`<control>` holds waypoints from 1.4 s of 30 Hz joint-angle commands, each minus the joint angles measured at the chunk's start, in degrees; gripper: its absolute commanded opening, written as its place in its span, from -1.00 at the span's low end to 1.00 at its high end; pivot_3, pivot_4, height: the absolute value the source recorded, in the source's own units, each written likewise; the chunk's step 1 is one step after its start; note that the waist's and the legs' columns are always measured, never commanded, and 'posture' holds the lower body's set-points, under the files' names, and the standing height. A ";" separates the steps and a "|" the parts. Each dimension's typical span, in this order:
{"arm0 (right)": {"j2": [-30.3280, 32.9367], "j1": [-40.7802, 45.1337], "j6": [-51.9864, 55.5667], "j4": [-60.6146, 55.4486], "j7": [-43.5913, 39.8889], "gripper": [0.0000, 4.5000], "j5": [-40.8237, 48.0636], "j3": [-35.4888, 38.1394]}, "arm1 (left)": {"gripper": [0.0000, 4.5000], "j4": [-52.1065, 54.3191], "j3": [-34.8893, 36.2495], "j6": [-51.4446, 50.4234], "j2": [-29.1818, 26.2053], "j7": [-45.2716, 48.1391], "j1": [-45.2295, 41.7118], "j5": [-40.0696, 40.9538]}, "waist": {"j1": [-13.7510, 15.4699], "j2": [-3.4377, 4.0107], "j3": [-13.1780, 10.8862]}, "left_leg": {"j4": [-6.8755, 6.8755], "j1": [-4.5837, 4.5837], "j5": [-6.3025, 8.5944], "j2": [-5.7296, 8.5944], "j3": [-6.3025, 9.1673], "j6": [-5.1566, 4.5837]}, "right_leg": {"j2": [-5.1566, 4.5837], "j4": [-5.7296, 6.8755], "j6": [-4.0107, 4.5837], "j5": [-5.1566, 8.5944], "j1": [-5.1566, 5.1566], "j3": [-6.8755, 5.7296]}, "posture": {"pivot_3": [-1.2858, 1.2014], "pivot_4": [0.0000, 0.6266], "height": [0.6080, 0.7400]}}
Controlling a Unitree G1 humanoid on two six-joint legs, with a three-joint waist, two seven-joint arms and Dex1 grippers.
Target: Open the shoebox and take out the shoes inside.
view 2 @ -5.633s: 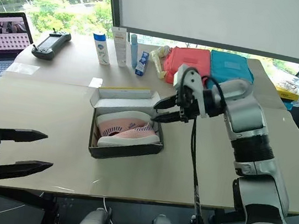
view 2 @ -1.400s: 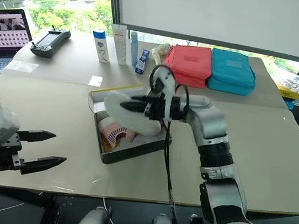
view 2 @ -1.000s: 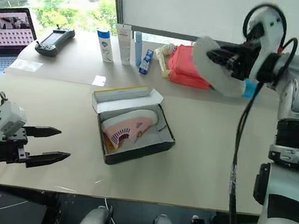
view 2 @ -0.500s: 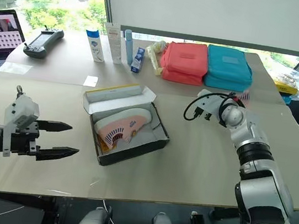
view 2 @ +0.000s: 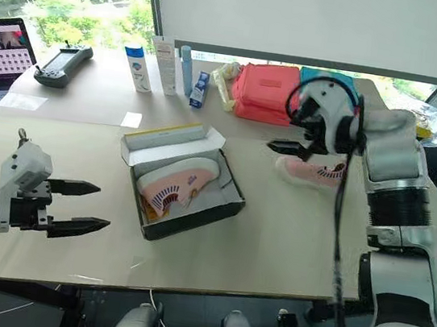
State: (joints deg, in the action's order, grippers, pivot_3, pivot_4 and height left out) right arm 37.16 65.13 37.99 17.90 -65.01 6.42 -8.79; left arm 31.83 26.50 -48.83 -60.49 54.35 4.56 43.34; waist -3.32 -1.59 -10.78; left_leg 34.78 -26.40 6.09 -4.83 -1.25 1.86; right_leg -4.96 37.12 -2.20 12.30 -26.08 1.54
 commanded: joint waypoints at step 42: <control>-21.88 8.86 -48.42 38.80 -10.17 0.20 -15.71 -13.85 | 1.00 7.96 12.55 -2.06 4.01 -6.10 10.00 2.57 | 0.69 -0.03 0.02 | -0.02 -0.01 0.21 -0.03 -0.06 0.36 | 0.01 -0.01 0.10 -0.07 -0.01 -0.04 | 0.03 -0.52 0.62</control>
State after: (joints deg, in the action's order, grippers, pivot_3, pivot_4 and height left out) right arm 15.67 72.69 -9.59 57.03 -74.86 -9.69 -23.87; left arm 38.98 37.85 -51.38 -56.16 48.30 15.28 45.35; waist -2.63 -1.61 -10.76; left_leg 34.76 -26.41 6.31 -4.86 -1.31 2.22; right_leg -4.95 37.11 -2.10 12.23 -26.09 1.50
